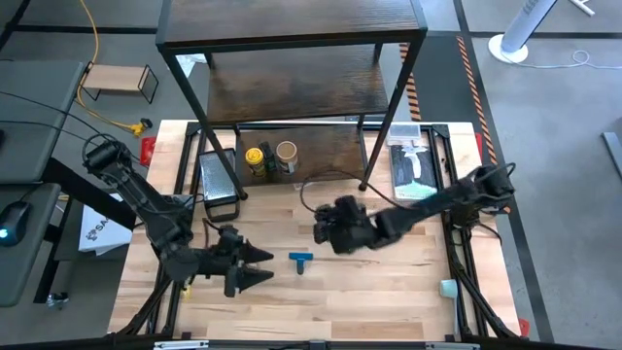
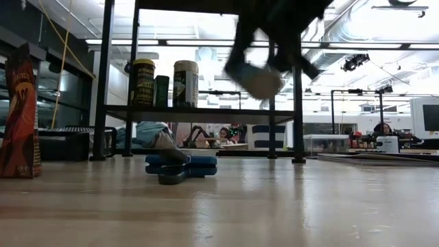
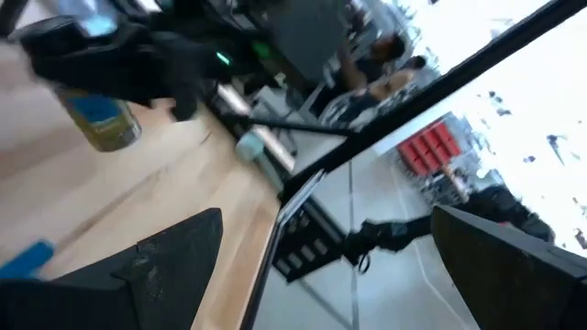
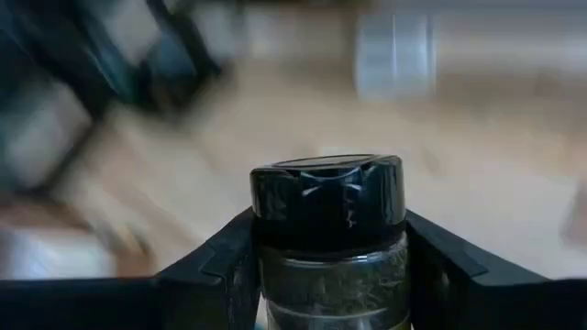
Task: Shelf spices
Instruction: Put the black seasoning bottle on the shelf
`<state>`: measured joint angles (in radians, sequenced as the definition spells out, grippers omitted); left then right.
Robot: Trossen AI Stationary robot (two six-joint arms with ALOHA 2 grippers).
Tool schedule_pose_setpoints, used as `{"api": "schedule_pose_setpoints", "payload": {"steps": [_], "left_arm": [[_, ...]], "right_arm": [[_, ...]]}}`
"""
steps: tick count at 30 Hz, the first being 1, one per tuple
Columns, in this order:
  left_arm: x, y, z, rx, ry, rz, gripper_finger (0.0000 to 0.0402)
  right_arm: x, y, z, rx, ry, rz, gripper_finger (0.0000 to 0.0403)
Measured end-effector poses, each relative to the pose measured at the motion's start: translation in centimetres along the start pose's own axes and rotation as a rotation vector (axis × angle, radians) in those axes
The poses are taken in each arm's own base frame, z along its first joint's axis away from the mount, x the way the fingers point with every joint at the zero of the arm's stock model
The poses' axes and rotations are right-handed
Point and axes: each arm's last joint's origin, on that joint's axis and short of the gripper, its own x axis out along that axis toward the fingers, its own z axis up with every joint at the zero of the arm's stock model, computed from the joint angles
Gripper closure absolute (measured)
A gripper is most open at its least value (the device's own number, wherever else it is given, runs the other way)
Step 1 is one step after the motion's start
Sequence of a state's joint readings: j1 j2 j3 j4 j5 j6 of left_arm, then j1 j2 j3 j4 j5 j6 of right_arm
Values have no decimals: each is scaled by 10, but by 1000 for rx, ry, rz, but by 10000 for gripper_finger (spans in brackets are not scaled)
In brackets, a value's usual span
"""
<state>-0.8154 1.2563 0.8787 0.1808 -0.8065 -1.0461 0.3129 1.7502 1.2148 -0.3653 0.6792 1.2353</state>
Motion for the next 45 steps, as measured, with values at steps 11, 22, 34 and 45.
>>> {"api": "schedule_pose_setpoints", "payload": {"steps": [11,22,34,45], "left_arm": [[-58,-18,67,78,-140,-135,16],[-121,7,120,274,-152,-143,16],[-133,22,120,376,-60,-135,16],[-138,25,124,383,-29,-184,16]], "right_arm": [[-21,20,23,35,-712,-143,216],[54,-12,28,-94,-845,-464,216],[73,19,57,-329,-713,-281,216],[94,9,76,-391,-764,-346,216]]}}
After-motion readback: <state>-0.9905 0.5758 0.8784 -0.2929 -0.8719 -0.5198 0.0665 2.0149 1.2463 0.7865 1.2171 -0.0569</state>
